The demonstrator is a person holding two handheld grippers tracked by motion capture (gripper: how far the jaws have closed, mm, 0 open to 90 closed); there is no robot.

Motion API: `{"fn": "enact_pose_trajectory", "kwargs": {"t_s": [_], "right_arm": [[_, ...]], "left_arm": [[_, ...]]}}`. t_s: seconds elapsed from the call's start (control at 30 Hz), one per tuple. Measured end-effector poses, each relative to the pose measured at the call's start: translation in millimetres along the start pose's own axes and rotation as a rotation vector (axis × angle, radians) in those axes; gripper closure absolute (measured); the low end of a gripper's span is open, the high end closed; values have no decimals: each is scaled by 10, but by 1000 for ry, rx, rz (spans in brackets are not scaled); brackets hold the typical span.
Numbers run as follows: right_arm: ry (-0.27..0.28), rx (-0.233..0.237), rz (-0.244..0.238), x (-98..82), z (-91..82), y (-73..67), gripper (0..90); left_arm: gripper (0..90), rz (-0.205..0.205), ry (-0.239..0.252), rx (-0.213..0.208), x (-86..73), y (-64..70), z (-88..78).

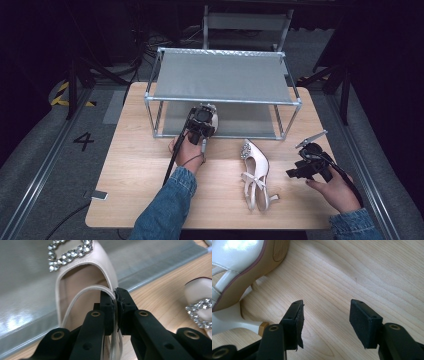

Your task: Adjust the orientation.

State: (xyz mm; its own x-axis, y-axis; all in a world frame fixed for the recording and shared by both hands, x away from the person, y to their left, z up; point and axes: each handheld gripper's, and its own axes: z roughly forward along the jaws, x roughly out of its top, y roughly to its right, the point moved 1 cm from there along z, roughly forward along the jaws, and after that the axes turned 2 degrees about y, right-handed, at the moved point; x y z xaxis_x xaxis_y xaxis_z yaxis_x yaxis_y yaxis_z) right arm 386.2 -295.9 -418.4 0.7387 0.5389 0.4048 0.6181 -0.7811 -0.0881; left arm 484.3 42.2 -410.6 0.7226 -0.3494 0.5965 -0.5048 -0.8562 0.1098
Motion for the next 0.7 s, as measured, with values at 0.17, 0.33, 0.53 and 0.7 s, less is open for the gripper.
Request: {"fn": "enact_pose_trajectory", "kwargs": {"t_s": [0.17,0.33,0.53,0.7], "right_arm": [[5,3,3,-11,-9,12,448],[5,5,14,-33,-19,35,446],[1,5,15,-46,-18,32,445],[-5,1,28,-71,5,49,444]], "left_arm": [[723,-63,1,-160,28,-29,17],[583,-94,45,-176,5,-44,-152],[549,-88,57,-189,-78,-46,-305],[518,-53,45,-164,-190,-63,-493]]}}
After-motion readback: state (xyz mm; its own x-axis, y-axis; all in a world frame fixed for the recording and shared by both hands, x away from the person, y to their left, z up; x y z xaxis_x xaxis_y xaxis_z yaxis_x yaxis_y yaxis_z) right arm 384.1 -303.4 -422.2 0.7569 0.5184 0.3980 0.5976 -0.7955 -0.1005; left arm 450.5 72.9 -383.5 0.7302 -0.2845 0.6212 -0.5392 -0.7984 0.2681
